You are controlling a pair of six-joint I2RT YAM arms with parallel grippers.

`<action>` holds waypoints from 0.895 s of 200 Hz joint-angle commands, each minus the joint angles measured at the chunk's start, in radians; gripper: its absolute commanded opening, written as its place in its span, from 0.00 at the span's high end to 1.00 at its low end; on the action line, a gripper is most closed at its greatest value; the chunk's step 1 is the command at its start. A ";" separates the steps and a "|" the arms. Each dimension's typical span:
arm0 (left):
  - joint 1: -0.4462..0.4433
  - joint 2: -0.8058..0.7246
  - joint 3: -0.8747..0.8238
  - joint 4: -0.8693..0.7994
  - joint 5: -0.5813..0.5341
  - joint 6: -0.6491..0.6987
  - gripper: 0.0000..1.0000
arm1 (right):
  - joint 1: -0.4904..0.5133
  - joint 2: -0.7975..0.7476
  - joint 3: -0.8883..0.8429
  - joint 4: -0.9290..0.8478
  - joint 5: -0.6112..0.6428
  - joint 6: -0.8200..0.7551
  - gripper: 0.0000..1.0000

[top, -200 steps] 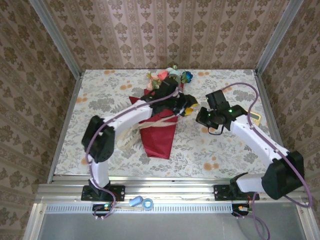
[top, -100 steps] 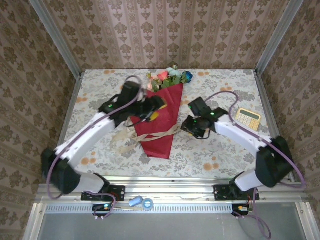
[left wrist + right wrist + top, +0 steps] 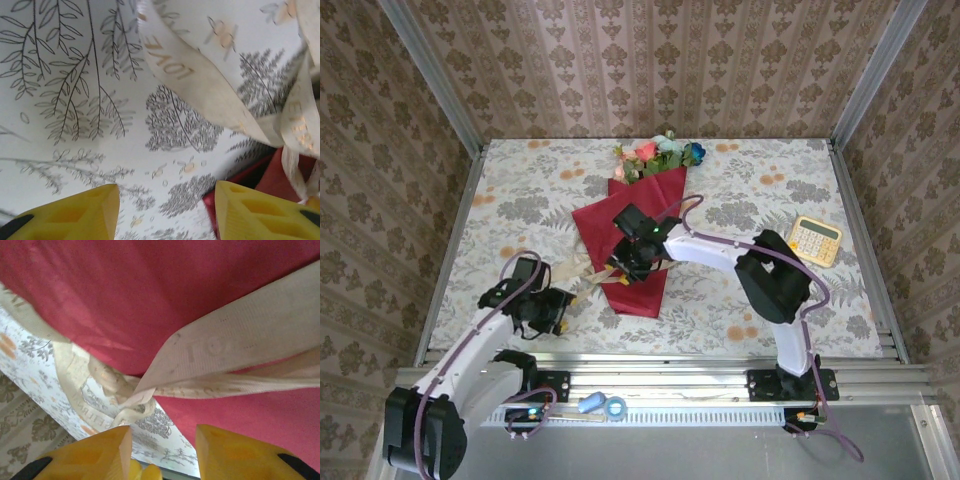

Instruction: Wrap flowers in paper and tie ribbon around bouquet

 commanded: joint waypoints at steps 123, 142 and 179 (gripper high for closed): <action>0.074 0.425 -0.058 0.483 0.026 -0.180 0.58 | -0.026 0.105 0.053 0.143 0.043 0.289 1.00; 0.089 0.473 -0.047 0.483 0.023 -0.150 0.77 | -0.027 0.102 0.132 0.142 0.028 0.202 1.00; 0.147 0.503 -0.050 0.482 0.011 -0.102 0.96 | -0.015 0.049 0.318 0.048 -0.012 -0.054 1.00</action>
